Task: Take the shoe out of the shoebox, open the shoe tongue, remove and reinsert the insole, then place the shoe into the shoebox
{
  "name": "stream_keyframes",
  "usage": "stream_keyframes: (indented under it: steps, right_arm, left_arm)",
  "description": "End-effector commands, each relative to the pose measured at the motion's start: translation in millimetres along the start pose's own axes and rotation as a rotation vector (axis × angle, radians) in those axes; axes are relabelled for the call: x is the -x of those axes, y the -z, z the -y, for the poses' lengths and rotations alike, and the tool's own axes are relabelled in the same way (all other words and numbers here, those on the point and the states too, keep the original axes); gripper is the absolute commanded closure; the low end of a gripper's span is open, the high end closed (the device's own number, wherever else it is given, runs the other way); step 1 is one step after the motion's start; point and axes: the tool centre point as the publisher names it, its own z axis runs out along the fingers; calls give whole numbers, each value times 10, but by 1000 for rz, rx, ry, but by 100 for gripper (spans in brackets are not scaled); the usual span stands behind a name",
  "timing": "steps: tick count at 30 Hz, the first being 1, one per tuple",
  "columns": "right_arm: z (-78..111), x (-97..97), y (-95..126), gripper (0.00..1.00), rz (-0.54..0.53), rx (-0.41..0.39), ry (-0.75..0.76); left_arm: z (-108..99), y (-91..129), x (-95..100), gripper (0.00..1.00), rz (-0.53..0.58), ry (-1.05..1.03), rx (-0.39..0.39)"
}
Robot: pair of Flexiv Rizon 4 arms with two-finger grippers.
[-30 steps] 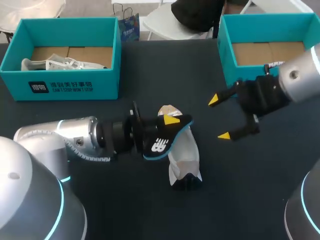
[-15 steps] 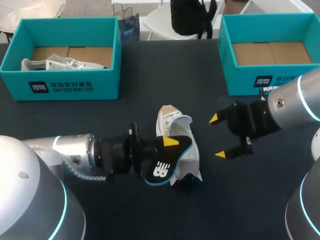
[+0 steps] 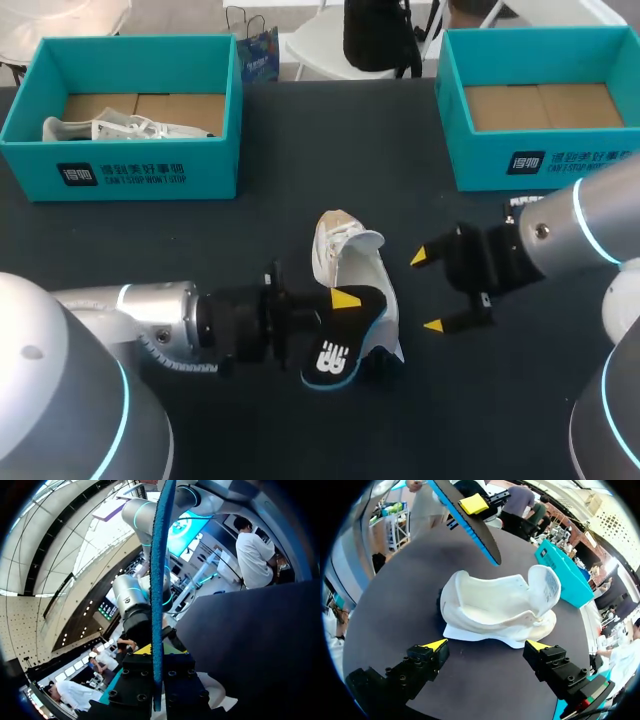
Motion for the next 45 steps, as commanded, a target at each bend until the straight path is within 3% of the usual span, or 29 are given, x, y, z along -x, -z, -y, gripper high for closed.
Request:
stream_keyframes:
  steps: [1, 19, 34, 45]
  right_arm:
    - [-58, 108, -148, 0, -15, -13, 10]
    - [-60, 154, -179, 0, -35, -30, 9]
    - [-60, 154, -179, 0, -35, -30, 9]
    - [-60, 154, -179, 0, -35, -30, 9]
  left_arm:
    - [-10, -56, 1, 100, -9, -2, 11]
    - [-54, -240, 75, 100, -37, -9, -26]
    - [-240, -379, -153, 100, -80, 43, -33]
    - [-509, -407, -245, 100, -82, 67, -6]
